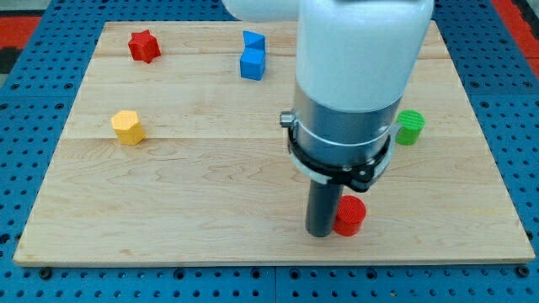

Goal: Move the blue cube towards the bottom of the board

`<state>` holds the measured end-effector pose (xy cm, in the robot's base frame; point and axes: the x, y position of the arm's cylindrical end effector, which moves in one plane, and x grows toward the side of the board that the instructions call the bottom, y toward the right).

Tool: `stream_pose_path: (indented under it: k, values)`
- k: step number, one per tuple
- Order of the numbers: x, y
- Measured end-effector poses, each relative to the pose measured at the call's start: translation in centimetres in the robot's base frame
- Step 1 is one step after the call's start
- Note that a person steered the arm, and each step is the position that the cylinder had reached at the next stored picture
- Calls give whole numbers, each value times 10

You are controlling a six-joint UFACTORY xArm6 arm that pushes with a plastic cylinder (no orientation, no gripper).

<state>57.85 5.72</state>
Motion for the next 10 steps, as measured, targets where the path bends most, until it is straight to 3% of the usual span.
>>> stream_pose_path:
  k: [2, 3, 4, 5, 6, 7, 8, 9, 10]
  values:
    - [-13, 66]
    - [-7, -15]
    - [-58, -55]
    - [-150, -64]
    - [-234, -53]
    - [-307, 3]
    - [-313, -41]
    - [-267, -97]
    - [-265, -106]
